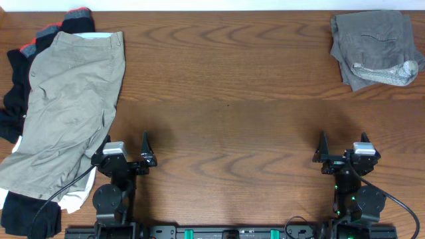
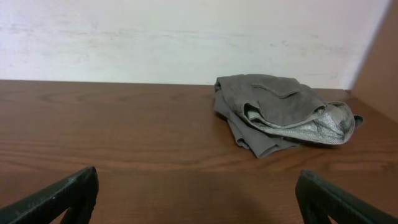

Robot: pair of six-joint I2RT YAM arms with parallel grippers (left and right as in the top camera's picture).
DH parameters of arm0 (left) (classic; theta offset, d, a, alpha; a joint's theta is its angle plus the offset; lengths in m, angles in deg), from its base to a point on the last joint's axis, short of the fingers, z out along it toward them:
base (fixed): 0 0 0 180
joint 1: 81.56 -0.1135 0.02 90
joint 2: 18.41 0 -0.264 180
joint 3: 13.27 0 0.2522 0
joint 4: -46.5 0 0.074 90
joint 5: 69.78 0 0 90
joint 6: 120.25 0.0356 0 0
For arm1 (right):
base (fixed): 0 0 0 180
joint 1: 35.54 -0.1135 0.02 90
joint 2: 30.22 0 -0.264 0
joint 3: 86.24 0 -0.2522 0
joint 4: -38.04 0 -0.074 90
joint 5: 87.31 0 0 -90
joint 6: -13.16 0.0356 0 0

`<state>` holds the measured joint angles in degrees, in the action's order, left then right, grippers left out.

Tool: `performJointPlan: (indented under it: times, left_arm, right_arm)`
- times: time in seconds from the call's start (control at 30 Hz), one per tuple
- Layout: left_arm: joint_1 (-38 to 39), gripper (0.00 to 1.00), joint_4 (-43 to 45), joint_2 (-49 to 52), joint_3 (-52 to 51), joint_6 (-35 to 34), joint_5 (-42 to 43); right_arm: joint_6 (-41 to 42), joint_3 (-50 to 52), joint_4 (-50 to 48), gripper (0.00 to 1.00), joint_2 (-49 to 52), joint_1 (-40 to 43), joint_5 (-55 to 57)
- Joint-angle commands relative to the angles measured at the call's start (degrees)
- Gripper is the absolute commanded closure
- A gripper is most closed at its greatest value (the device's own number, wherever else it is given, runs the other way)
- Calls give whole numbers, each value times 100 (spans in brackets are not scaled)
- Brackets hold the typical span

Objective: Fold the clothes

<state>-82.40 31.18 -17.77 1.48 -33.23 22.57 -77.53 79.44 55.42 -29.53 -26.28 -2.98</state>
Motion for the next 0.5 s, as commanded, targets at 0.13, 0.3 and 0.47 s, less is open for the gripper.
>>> performJointPlan:
  times: [0.13,0.3,0.47]
  left_arm:
    - [28,2,-258,2,-76,-31,-214]
    - [28,2,-256,2,-76,-31,-214]
    - [28,2,-256,2,-76,-31,-214]
  right_arm:
    - [-70,26,4,1,-24,-59,31]
    - [-70,26,2,1,-24,-59,31]
    - [-70,26,2,1,-24,-59,31]
